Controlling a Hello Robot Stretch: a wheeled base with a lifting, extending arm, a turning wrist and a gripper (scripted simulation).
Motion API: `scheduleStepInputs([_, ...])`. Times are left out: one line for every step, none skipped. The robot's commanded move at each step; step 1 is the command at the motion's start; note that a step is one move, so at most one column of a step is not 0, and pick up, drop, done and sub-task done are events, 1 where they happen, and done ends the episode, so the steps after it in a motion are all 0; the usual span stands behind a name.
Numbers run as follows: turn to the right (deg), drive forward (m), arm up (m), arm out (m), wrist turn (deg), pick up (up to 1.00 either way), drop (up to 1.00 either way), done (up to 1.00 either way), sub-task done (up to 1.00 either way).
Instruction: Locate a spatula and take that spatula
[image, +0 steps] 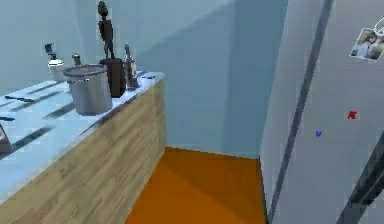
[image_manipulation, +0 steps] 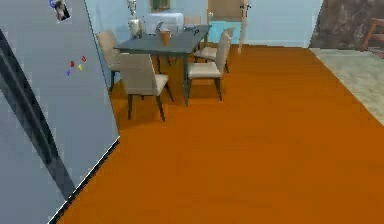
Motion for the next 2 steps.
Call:
scheduleStepInputs([0.0, 0.85, 0.00, 0.00, 0.0, 0.00, 0.00, 0.00, 0.00])
scheduleStepInputs([-45.0, 0.00, 0.00, 0.00, 0.0, 0.00, 0.00, 0.00, 0.00])
